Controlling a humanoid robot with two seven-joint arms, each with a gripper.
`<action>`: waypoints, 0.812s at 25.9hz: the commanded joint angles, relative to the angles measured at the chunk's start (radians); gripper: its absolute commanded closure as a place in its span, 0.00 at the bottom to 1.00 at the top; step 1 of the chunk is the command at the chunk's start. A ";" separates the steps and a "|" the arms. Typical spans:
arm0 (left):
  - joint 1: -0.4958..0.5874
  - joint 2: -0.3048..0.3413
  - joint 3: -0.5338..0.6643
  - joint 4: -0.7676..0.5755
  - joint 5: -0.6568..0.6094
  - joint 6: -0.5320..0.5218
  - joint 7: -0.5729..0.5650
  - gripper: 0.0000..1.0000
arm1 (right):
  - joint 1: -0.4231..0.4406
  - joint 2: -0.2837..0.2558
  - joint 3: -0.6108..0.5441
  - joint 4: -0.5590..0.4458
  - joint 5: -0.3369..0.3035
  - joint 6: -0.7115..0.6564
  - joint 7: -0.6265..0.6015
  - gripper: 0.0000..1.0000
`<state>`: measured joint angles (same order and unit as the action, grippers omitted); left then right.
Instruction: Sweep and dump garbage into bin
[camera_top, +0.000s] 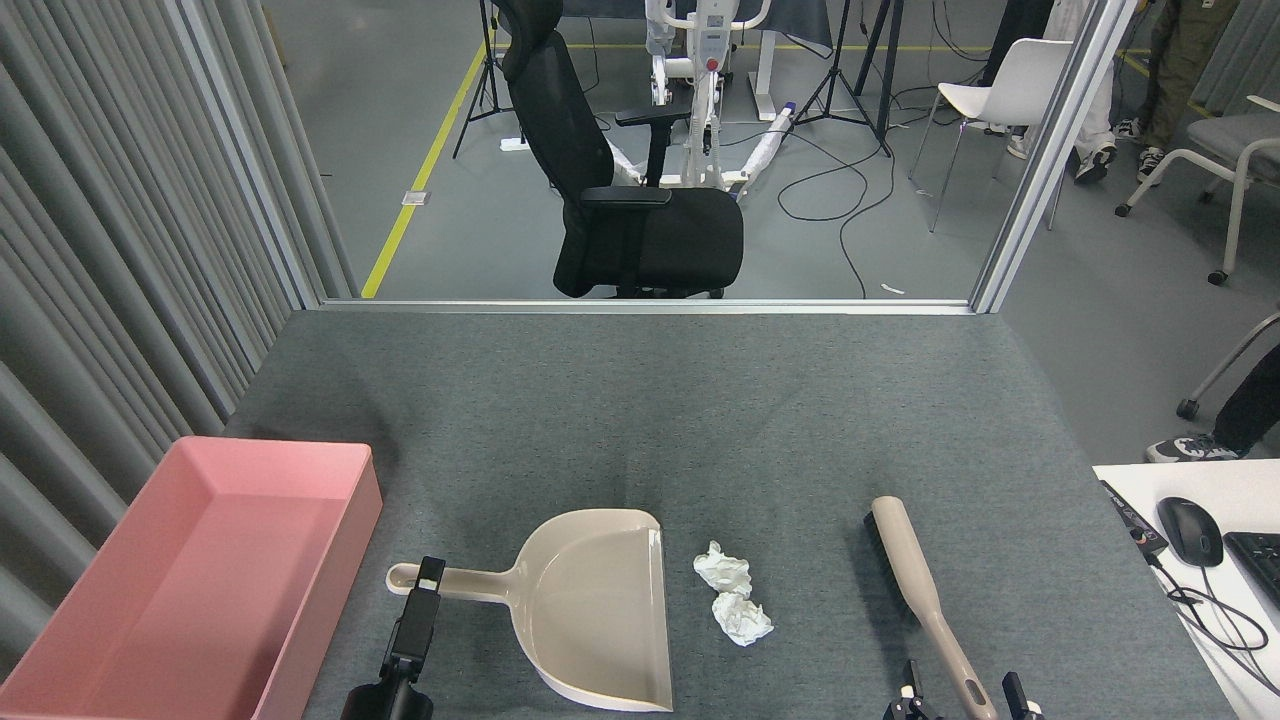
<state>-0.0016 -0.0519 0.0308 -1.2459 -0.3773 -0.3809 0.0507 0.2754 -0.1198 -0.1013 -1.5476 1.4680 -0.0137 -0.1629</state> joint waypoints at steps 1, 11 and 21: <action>-0.024 0.000 0.008 0.029 0.000 0.000 0.001 0.00 | -0.001 -0.001 0.000 0.001 0.000 0.000 0.000 0.02; -0.092 0.000 0.015 0.122 -0.012 -0.032 0.046 0.00 | -0.001 -0.003 0.000 0.003 0.000 0.000 0.000 0.02; -0.107 0.001 0.015 0.141 -0.084 -0.033 0.081 0.23 | -0.001 -0.003 0.000 0.001 0.000 0.000 0.000 0.02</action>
<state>-0.1086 -0.0497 0.0462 -1.1050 -0.4395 -0.4146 0.1270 0.2745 -0.1227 -0.1012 -1.5448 1.4680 -0.0137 -0.1658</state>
